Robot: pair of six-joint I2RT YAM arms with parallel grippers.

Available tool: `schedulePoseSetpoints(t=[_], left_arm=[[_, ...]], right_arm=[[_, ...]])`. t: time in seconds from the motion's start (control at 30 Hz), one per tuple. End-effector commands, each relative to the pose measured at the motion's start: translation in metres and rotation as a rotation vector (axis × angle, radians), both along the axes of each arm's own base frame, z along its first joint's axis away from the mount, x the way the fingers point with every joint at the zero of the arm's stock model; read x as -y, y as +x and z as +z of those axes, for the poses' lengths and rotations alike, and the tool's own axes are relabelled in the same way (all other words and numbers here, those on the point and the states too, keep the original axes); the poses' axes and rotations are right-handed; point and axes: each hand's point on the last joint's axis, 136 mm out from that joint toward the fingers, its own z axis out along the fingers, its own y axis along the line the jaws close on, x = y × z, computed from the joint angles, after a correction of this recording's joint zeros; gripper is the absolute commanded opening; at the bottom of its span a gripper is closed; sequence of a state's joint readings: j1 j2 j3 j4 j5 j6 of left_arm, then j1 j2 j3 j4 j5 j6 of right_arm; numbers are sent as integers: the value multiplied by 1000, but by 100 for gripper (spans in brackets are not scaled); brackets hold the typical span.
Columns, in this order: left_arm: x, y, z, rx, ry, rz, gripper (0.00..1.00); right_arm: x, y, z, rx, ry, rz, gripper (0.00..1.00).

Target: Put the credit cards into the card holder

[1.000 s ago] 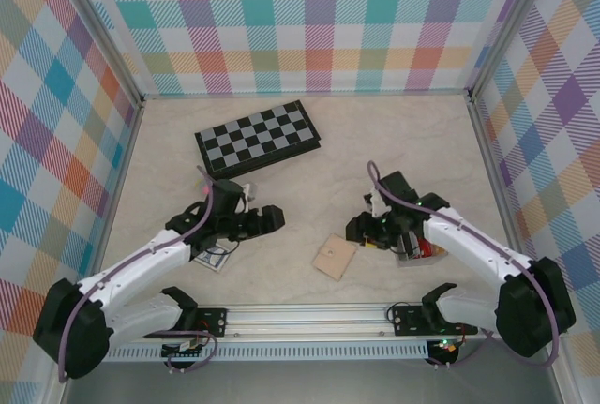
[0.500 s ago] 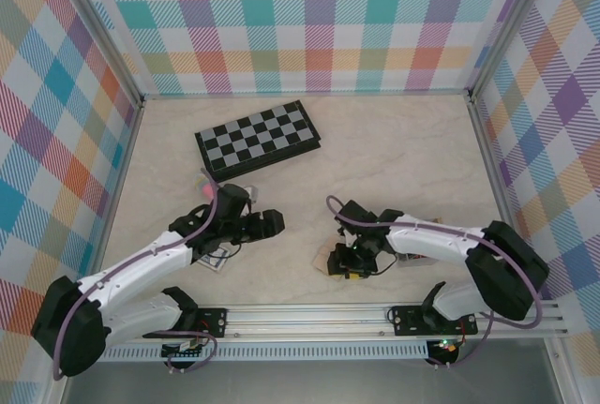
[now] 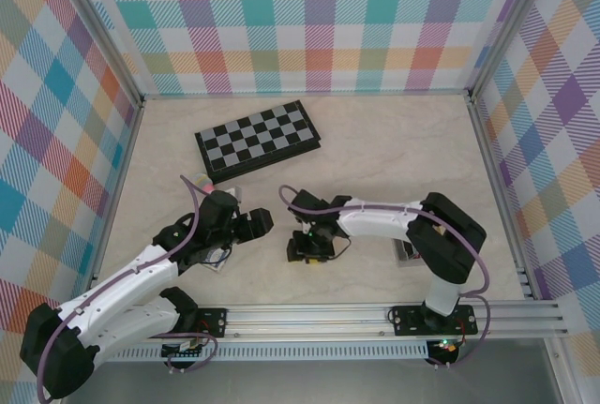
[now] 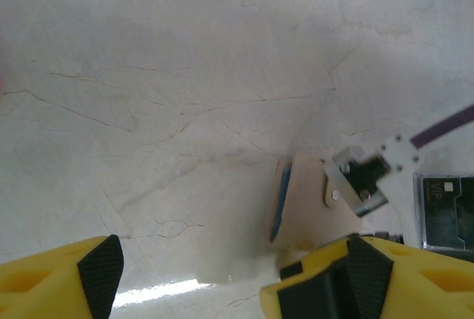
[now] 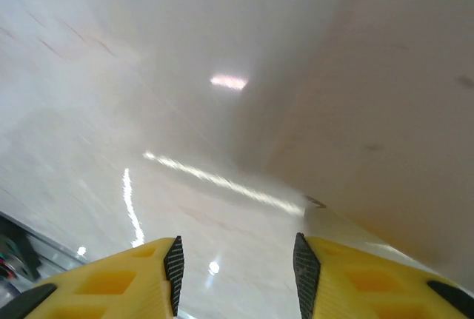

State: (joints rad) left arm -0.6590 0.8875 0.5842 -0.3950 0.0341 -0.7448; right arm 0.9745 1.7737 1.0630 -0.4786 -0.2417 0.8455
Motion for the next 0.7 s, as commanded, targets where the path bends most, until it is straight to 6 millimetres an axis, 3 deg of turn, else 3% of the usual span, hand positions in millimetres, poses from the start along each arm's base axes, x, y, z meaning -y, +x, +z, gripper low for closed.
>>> schedulePoseSetpoints(t=[0.0, 0.2, 0.47, 0.67], left_arm=[[-3, -8, -6, -28, 17, 0, 81], [3, -11, -10, -47, -6, -30, 81], [13, -11, -13, -77, -29, -56, 82], [24, -15, -19, -115, -60, -96, 82]], right_arm=[[7, 26, 14, 73, -29, -12, 46], [22, 63, 42, 161, 22, -21, 48], [38, 109, 37, 195, -11, -29, 52], [54, 119, 17, 161, -116, -40, 52]])
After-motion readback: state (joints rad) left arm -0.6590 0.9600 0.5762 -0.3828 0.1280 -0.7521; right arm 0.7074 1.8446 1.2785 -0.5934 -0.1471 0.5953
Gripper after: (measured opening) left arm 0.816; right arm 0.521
